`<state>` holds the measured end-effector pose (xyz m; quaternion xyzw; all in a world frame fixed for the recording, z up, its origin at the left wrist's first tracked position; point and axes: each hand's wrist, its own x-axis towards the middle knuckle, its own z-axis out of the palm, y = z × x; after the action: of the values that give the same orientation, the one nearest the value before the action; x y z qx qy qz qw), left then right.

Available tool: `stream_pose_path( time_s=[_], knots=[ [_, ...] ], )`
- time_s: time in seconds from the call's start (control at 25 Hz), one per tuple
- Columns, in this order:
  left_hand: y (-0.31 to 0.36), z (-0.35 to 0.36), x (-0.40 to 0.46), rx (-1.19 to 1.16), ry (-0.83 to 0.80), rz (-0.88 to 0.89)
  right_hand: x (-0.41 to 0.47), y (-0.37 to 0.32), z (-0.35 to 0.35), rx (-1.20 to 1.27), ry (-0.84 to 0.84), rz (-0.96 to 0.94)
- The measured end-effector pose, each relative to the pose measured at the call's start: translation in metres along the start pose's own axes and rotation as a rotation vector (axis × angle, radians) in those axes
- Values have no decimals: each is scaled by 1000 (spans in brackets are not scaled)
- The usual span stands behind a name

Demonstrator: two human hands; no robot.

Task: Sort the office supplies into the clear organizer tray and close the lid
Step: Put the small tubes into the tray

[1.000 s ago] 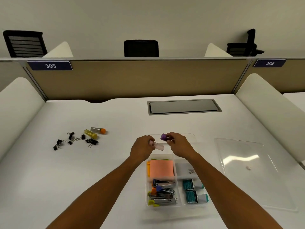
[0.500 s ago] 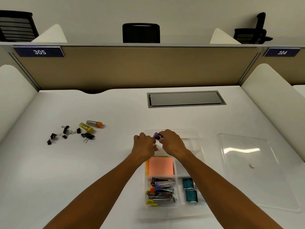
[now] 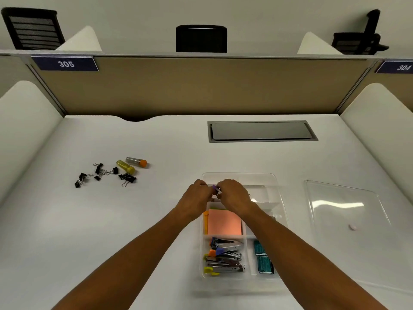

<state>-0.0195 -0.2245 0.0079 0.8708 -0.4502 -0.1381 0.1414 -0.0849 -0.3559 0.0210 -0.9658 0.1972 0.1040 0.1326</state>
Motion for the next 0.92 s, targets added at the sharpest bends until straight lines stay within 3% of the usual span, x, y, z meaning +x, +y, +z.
stream_pose_path(
  time_s=[0.2,0.48,0.68,0.92],
  knots=[
    [0,-4,-5,-88,43,6,0,-5,5,-34,9,-35],
    [-17,-1,-17,-166,111,-38,-1,-14,-3,10,-169,-174],
    [-26,-5,-27,-161,151,-5,-6,-20,2,26,-167,-179],
    [-44,-8,-62,-200,395,-13,-11,-35,-2,216,-80,-198]
  ],
)
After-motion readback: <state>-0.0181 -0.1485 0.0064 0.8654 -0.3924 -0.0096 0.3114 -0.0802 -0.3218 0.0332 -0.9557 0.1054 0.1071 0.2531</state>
